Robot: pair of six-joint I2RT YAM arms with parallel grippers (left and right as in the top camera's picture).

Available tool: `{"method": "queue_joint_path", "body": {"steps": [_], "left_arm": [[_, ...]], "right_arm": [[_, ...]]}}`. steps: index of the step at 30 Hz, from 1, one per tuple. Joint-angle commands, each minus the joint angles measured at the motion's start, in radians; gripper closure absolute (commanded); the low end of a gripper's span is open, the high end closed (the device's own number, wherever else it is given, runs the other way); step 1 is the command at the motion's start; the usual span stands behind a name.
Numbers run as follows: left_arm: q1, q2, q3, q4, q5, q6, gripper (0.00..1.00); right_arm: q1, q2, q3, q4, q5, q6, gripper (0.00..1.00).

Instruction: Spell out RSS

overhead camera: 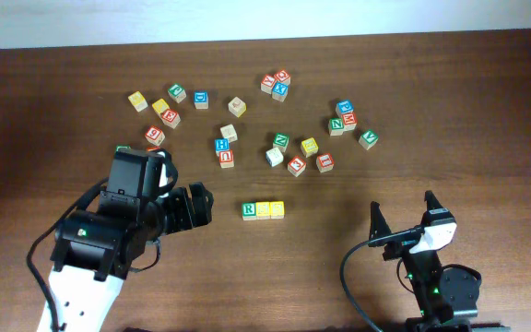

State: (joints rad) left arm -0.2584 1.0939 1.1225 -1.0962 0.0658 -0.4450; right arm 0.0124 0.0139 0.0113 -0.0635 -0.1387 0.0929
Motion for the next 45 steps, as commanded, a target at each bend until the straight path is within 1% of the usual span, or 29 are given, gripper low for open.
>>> {"method": "queue_joint_path", "body": {"steps": [1,8,13,19,21,22,24,26,28,29,31,34,38,45], "left_arm": [[0.006,-0.006,0.013,0.002,-0.011,0.006,0.01],[0.006,-0.006,0.013,0.000,-0.011,0.006,0.01],[0.006,-0.006,0.013,-0.048,-0.010,0.006,0.01],[0.006,0.001,0.008,-0.047,-0.016,0.007,0.01],[0.006,-0.008,-0.005,-0.035,-0.027,0.045,0.01],[0.006,-0.019,-0.025,-0.013,-0.026,0.093,0.01],[0.009,-0.047,-0.061,0.015,-0.019,0.128,0.01],[0.034,-0.087,-0.106,0.048,0.026,0.161,0.01],[0.069,-0.131,-0.154,0.096,0.077,0.219,0.01],[0.106,-0.173,-0.201,0.146,0.129,0.286,0.01],[0.152,-0.230,-0.258,0.191,0.161,0.341,0.01],[0.222,-0.322,-0.336,0.216,0.155,0.343,0.01],[0.274,-0.425,-0.414,0.252,0.155,0.343,0.01],[0.286,-0.677,-0.565,0.316,0.156,0.424,0.01]], "right_arm": [[-0.006,-0.011,-0.006,-0.007,0.012,-0.008,0.02],[-0.006,-0.011,-0.006,-0.007,0.012,-0.008,0.02],[-0.006,-0.011,-0.006,-0.007,0.013,-0.008,0.01],[-0.006,-0.011,-0.006,-0.007,0.012,-0.008,0.01],[-0.006,-0.011,-0.006,-0.007,0.012,-0.008,0.02],[-0.006,-0.011,-0.006,-0.007,0.013,-0.008,0.02],[-0.006,-0.011,-0.006,-0.007,0.013,-0.008,0.02],[-0.006,-0.011,-0.006,-0.007,0.013,-0.008,0.02],[-0.006,-0.011,-0.006,-0.007,0.013,-0.008,0.02],[-0.006,-0.011,-0.006,-0.007,0.012,-0.008,0.02],[-0.006,-0.011,-0.006,-0.007,0.012,-0.008,0.02],[-0.006,-0.011,-0.006,-0.007,0.012,-0.008,0.02],[-0.006,-0.011,-0.006,-0.007,0.013,-0.008,0.02],[-0.006,-0.011,-0.006,-0.007,0.012,-0.008,0.02]]}}
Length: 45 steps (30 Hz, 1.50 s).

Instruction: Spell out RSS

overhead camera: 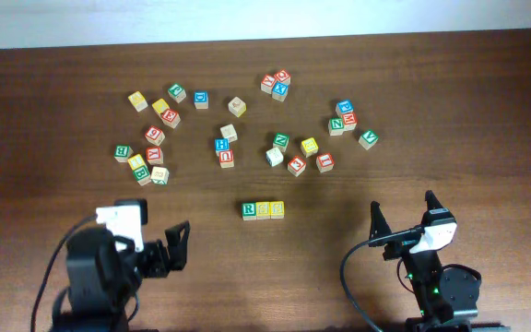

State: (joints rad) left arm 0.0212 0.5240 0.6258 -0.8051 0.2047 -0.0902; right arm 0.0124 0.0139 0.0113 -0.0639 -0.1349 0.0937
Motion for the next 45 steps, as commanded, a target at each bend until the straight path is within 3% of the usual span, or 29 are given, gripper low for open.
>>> {"method": "queue_joint_path", "body": {"steps": [1,10,17,28,36,40,45], "left_arm": [[0.006,-0.134,-0.087,0.034,0.017,0.069,0.01],[0.006,-0.293,-0.249,0.243,0.018,0.069,0.01],[0.006,-0.413,-0.430,0.559,0.021,0.069,0.01],[0.006,-0.520,-0.610,0.874,0.003,0.068,0.01],[0.006,-0.520,-0.617,0.858,-0.164,0.040,0.01],[0.006,-0.520,-0.617,0.727,-0.306,-0.076,0.01],[0.006,-0.520,-0.617,0.729,-0.298,-0.073,0.01]], "right_arm": [[-0.006,-0.011,-0.006,-0.006,0.008,-0.008,0.02],[-0.006,-0.011,-0.006,-0.006,0.009,-0.008,0.02],[-0.006,-0.011,-0.006,-0.006,0.008,-0.008,0.02],[-0.006,-0.011,-0.006,-0.006,0.008,-0.008,0.02],[-0.006,-0.011,-0.006,-0.006,0.009,-0.008,0.02],[-0.006,-0.011,-0.006,-0.006,0.008,-0.008,0.02],[-0.006,-0.011,-0.006,-0.006,0.008,-0.008,0.02]]}}
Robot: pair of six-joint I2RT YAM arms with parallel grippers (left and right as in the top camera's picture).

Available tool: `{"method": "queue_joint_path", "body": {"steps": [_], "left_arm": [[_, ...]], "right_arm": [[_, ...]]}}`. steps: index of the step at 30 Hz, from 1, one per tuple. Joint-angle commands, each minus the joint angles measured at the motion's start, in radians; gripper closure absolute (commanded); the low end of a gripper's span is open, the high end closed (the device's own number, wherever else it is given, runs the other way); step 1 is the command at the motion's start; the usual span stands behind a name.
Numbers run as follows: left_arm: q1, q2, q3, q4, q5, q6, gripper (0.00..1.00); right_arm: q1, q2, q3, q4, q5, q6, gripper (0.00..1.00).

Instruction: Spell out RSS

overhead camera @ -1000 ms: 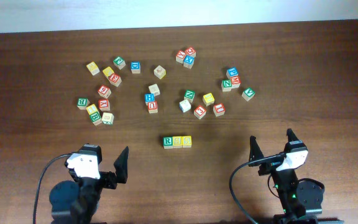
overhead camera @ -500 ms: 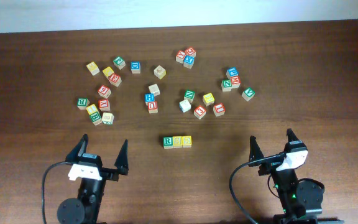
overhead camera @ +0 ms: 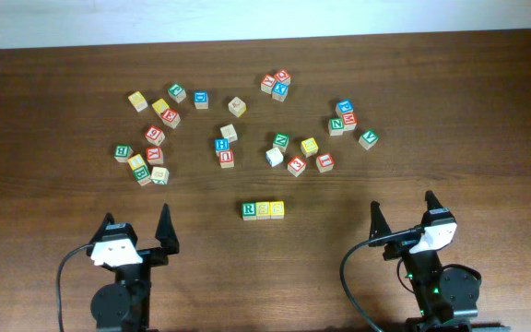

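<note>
Three blocks stand side by side in a row at the table's middle: a green R block (overhead camera: 248,210), then a yellow S block (overhead camera: 263,210) and a second yellow S block (overhead camera: 277,209). Nothing touches them. My left gripper (overhead camera: 137,225) rests near the front edge at the lower left, open and empty. At the lower right, my right gripper (overhead camera: 402,211) is likewise open, with nothing between its fingers. Both stand well apart from the row.
Many loose letter blocks lie scattered across the far half of the table: a cluster at left (overhead camera: 151,136), a pair near the middle (overhead camera: 224,150), several at centre right (overhead camera: 298,157), and more at the right (overhead camera: 347,118).
My left arm has drawn back and folded to its rest pose at the front left, with the gripper upright and open. The row of blocks and the right arm have not moved.
At first my left arm reached over the table with its gripper just left of the R-S-S row. Later it was back near the front left edge, uncovering the blocks at left. Now it sits folded at rest. The right arm stayed still throughout.
</note>
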State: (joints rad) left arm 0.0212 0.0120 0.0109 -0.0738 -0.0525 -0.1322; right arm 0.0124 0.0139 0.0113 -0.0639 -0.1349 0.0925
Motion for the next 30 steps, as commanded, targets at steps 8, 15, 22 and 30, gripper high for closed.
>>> {"method": "queue_joint_path", "body": {"steps": [8,15,22,30], "left_arm": [[0.006,-0.008,-0.002,-0.010,0.011,0.085,0.01],[0.005,-0.007,-0.002,-0.013,0.022,0.105,0.01],[0.005,-0.007,-0.002,-0.013,0.023,0.104,0.01],[0.005,-0.007,-0.002,-0.011,0.031,0.103,0.01]], "right_arm": [[-0.006,-0.011,-0.006,-0.006,0.009,-0.007,0.02],[-0.006,-0.010,-0.006,-0.006,0.009,-0.007,0.02],[-0.006,-0.010,-0.006,-0.006,0.008,-0.007,0.02],[-0.006,-0.010,-0.006,-0.006,0.008,-0.007,0.02]]}}
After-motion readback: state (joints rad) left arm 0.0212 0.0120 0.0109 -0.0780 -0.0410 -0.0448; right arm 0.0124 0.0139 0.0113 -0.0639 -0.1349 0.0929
